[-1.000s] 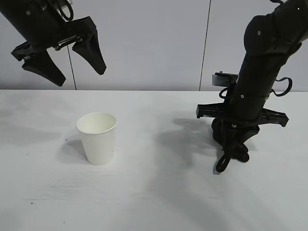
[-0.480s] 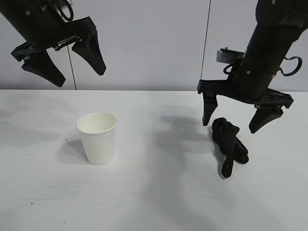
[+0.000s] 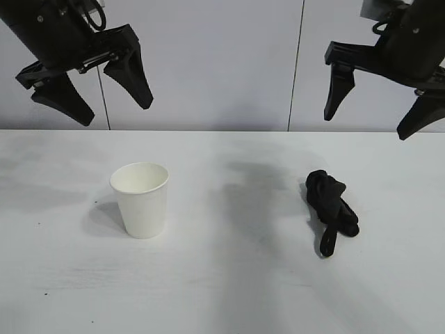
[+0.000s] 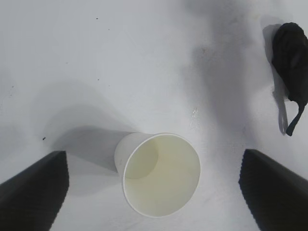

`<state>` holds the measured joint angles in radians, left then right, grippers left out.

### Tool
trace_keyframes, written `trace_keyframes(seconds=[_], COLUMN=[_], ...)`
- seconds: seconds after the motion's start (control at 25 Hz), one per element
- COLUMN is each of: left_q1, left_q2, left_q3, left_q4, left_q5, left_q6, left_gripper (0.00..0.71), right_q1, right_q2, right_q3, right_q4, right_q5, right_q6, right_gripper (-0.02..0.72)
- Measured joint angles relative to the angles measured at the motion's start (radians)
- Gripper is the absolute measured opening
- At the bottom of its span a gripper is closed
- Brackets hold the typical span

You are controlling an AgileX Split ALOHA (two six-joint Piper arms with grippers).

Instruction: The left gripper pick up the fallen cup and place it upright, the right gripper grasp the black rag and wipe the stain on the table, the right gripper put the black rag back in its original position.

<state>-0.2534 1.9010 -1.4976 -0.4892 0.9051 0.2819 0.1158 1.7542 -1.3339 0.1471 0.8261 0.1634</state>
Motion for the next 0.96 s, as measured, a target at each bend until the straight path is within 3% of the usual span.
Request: trace_keyframes(seconds=[0.96], left_q1=[0.000], left_q2=[0.000], left_q3=[0.000], left_q4=[0.000], left_q5=[0.001], left_q6=[0.000], left_gripper=[0.694], right_q1=[-0.003], right_q2=[0.000], right_q3=[0.001], right_q4=[0.040], right_q5=[0.003], right_q6=[-0.013], right_gripper=[0.661])
